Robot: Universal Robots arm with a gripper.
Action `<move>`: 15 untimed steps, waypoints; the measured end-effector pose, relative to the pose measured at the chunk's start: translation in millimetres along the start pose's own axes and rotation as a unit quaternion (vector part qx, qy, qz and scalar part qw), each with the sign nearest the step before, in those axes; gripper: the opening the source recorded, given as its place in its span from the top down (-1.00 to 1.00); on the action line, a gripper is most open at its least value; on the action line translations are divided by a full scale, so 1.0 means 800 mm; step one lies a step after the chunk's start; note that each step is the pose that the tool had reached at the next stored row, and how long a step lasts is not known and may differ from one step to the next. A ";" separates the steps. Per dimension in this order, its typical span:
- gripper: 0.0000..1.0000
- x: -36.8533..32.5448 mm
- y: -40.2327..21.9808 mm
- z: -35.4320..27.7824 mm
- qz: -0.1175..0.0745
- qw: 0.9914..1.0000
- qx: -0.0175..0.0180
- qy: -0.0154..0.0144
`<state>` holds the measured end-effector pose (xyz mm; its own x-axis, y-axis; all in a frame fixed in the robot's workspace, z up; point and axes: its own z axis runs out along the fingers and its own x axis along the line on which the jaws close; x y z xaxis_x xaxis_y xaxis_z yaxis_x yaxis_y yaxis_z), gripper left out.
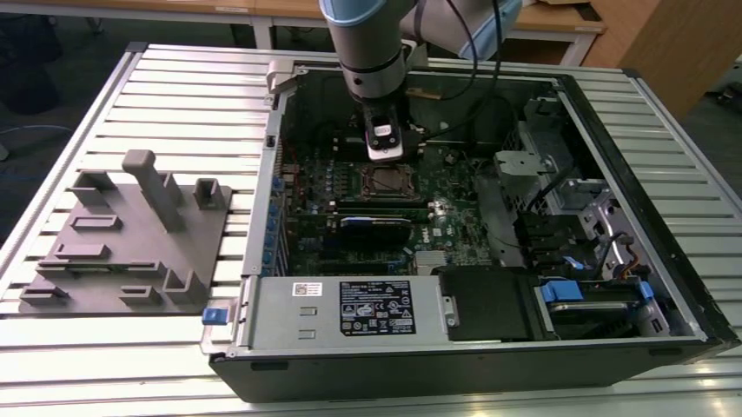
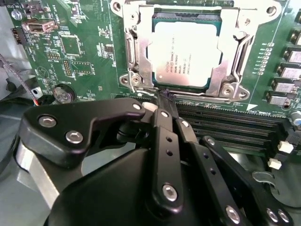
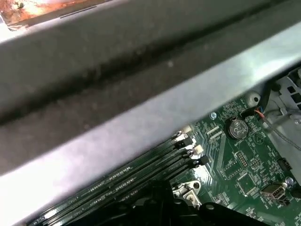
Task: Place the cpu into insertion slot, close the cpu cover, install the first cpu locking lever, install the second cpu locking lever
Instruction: 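Install the first cpu locking lever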
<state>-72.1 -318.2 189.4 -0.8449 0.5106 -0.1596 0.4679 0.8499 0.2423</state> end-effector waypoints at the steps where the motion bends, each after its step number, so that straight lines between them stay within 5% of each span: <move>1: 0.80 -0.0004 0.0006 -0.0025 0.000 1.000 0.000 0.001; 7: 0.80 -0.0039 0.0058 -0.0237 0.000 1.000 0.002 0.003; 15: 0.80 -0.0054 0.0060 -0.0199 0.000 1.000 0.002 0.003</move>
<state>-70.3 -318.4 206.4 -0.8461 0.5104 -0.1537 0.4695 0.8502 0.2383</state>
